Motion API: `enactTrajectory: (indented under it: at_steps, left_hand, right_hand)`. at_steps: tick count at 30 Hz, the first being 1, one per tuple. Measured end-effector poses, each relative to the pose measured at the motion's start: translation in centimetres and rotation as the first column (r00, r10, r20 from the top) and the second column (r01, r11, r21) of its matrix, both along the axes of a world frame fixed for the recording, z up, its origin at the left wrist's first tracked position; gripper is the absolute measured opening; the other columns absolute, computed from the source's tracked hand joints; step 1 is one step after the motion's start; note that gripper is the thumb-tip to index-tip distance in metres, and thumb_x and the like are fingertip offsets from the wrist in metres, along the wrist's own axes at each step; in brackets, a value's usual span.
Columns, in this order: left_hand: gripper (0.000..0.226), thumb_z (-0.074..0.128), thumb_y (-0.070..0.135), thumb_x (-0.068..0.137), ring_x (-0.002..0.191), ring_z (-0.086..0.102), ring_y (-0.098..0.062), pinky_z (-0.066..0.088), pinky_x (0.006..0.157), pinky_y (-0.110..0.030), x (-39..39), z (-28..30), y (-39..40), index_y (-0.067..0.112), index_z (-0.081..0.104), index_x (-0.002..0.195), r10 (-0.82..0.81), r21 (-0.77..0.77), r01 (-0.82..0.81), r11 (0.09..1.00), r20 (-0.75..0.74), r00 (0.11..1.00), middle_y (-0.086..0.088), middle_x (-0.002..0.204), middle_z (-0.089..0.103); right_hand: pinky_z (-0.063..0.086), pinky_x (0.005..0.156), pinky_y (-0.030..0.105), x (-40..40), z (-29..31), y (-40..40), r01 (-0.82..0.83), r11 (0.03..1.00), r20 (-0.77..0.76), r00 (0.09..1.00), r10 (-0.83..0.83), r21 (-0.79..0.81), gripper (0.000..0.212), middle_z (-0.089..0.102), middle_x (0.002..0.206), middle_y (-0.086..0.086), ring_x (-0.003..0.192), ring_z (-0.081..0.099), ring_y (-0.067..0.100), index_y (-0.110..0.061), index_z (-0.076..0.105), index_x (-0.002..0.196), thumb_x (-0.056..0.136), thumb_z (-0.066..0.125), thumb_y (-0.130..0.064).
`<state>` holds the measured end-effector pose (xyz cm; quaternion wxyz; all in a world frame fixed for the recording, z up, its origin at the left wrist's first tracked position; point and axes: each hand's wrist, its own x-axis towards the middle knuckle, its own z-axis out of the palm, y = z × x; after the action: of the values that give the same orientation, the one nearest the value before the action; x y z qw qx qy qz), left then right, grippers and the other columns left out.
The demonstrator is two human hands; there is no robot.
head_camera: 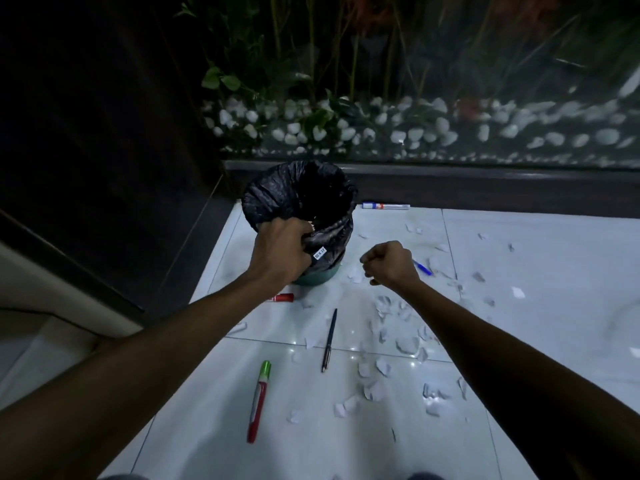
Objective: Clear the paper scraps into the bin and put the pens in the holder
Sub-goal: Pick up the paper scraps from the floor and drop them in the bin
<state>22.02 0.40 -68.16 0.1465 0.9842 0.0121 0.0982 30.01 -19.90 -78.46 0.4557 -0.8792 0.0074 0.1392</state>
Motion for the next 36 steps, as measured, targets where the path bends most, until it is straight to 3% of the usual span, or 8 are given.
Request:
enactTrajectory:
  at_steps: [4, 6, 11, 17, 20, 24, 31, 36]
  left_hand:
    - [0.033, 0.054, 0.02, 0.063, 0.092, 0.048, -0.026, 0.037, 0.08, -0.039, -2.1, -1.7, 0.1, 0.018, 0.049, 0.096, 0.129, 0.185, -0.184, 0.965, 0.276, 0.952, -0.004, 0.097, 0.051]
    - [0.027, 0.054, 0.02, 0.065, 0.09, 0.045, -0.025, 0.037, 0.078, -0.039, -4.4, -4.1, -0.9, 0.019, 0.043, 0.09, 0.257, 0.094, -0.302, 0.949, 0.328, 0.909, -0.003, 0.095, 0.046]
    - [0.027, 0.066, 0.004, 0.069, 0.09, 0.058, -0.028, 0.051, 0.076, -0.04, -6.2, -13.7, -2.8, 0.012, 0.06, 0.094, 0.166, -0.155, -0.163, 0.974, 0.008, 0.986, -0.005, 0.095, 0.058]
    - [0.048, 0.06, -0.003, 0.068, 0.115, 0.055, -0.029, 0.049, 0.092, -0.037, -2.3, -16.2, -1.5, 0.006, 0.066, 0.115, -0.034, -0.034, 0.027, 0.999, -0.227, 0.973, -0.01, 0.122, 0.064]
    - [0.04, 0.059, 0.001, 0.076, 0.115, 0.053, -0.029, 0.048, 0.091, -0.036, -2.8, -17.1, -1.0, 0.007, 0.066, 0.115, -0.1, -0.027, 0.096, 0.995, -0.272, 0.957, -0.009, 0.125, 0.059]
    - [0.041, 0.055, -0.009, 0.075, 0.107, 0.052, -0.024, 0.041, 0.073, -0.029, -4.3, -17.5, -1.0, 0.012, 0.062, 0.11, -0.126, 0.016, 0.136, 0.991, -0.289, 0.949, -0.005, 0.116, 0.052]
    - [0.036, 0.058, -0.001, 0.075, 0.107, 0.055, -0.023, 0.049, 0.074, -0.036, -5.8, -17.0, -1.1, 0.016, 0.062, 0.107, 0.001, 0.04, 0.015, 0.999, -0.365, 0.931, -0.002, 0.113, 0.055]
    - [0.04, 0.057, 0.025, 0.08, 0.106, 0.051, -0.028, 0.047, 0.079, -0.039, -8.1, -15.5, -1.8, 0.018, 0.051, 0.119, 0.002, 0.088, 0.035, 0.995, -0.384, 0.923, -0.006, 0.117, 0.047]
  right_hand:
    - [0.058, 0.091, 0.038, -0.9, -2.4, -1.9, -0.123, 0.964, 0.043, 0.99, 0.137, -0.237, 0.032, 0.074, 0.111, 0.008, 0.106, 0.068, 0.027, -0.012, 0.075, 0.107, 0.08, 0.063, -0.002]
    - [0.053, 0.098, 0.037, -1.4, -3.2, -1.7, -0.201, 0.919, 0.042, 0.973, 0.229, -0.34, 0.039, 0.068, 0.125, 0.006, 0.118, 0.061, 0.025, -0.014, 0.068, 0.123, 0.085, 0.064, -0.006]
    - [0.05, 0.097, 0.039, -0.6, -5.4, 0.6, -0.292, 0.819, 0.108, 0.914, 0.39, -0.494, 0.039, 0.06, 0.136, 0.006, 0.128, 0.052, 0.028, -0.016, 0.063, 0.132, 0.092, 0.061, -0.016]
    - [0.05, 0.095, 0.045, 2.0, -7.2, 3.0, -0.36, 0.719, 0.084, 0.862, 0.5, -0.594, 0.062, 0.051, 0.142, 0.015, 0.129, 0.045, 0.036, -0.016, 0.04, 0.151, 0.095, 0.065, -0.027]
    - [0.052, 0.089, 0.044, 2.5, -8.1, 3.5, -0.335, 0.78, 0.094, 0.89, 0.446, -0.529, 0.053, 0.052, 0.13, 0.014, 0.122, 0.047, 0.035, -0.019, 0.056, 0.138, 0.091, 0.072, -0.038]
    - [0.054, 0.073, 0.039, 1.8, -8.2, 3.6, -0.167, 0.875, 0.223, 0.93, 0.293, -0.453, 0.017, 0.061, 0.109, 0.007, 0.102, 0.061, 0.03, -0.022, 0.073, 0.109, 0.093, 0.07, -0.027]
    - [0.05, 0.073, 0.039, 0.2, -7.6, 1.2, -0.104, 0.688, 0.263, 0.875, 0.406, -0.718, 0.016, 0.067, 0.093, 0.007, 0.096, 0.06, 0.035, -0.015, 0.072, 0.081, 0.084, 0.061, -0.004]
    - [0.046, 0.061, 0.033, -2.9, -7.3, -0.8, -0.163, 0.721, 0.195, 0.902, 0.386, -0.674, 0.018, 0.067, 0.092, 0.005, 0.092, 0.06, 0.033, -0.015, 0.068, 0.081, 0.087, 0.053, -0.005]
